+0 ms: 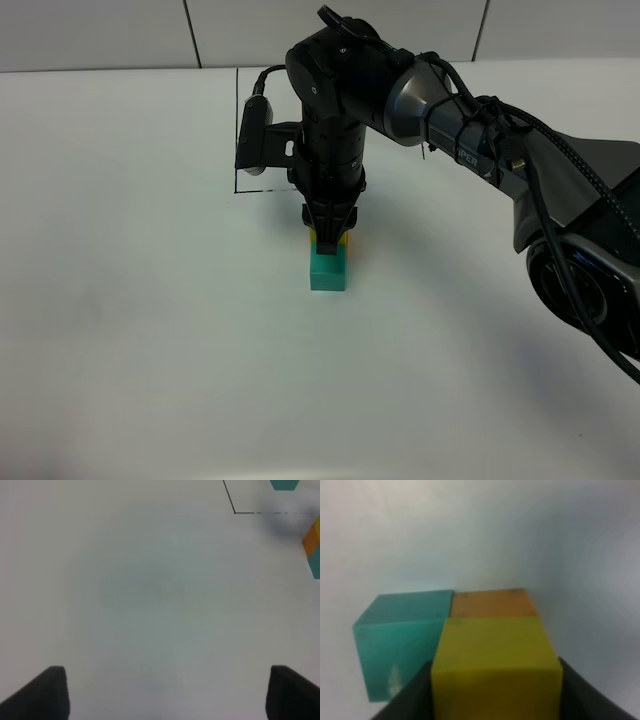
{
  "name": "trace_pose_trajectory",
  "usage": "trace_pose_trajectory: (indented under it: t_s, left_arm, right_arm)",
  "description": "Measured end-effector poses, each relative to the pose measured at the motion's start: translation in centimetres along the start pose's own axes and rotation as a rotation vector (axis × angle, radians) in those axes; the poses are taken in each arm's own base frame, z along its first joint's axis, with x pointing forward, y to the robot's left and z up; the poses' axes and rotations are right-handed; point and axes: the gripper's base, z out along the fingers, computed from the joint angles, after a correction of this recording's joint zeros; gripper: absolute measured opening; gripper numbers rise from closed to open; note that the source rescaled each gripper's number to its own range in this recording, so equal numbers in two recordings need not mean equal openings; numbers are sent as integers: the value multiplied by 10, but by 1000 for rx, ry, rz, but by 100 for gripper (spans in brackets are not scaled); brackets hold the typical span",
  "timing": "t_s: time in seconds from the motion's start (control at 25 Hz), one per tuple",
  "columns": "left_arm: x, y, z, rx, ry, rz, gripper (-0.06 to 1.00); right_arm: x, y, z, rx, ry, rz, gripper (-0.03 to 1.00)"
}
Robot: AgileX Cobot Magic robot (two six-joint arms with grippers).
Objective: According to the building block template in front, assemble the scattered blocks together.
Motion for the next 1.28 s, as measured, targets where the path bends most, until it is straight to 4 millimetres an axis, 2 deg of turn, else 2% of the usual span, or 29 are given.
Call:
trace_pose_trajectory:
  t_s: [0.52, 0.6, 0.68, 0.88, 0.96, 1.08, 1.28]
  left_arm:
    - [0, 0, 0, 0, 0, 0, 76]
    - [0, 0, 0, 0, 0, 0, 76]
    - [0, 0, 0, 0, 0, 0, 76]
    - [0, 0, 0, 0, 0, 0, 76]
    - [0, 0, 0, 0, 0, 0, 76]
    - [0, 0, 0, 0, 0, 0, 76]
    - [0, 0, 0, 0, 0, 0, 76]
  right_arm:
    - [0, 0, 0, -1, -1, 1, 2]
    - [0, 0, 0, 2, -4, 0, 6]
    - [-1, -1, 4, 5, -6, -1, 19]
    - [-1, -1, 8, 7, -5, -2, 72]
    - [-1, -2, 5, 14, -6, -2, 87]
    - [1, -3, -9, 37, -8, 9, 97]
    - [3, -3, -47, 91, -56, 101, 99]
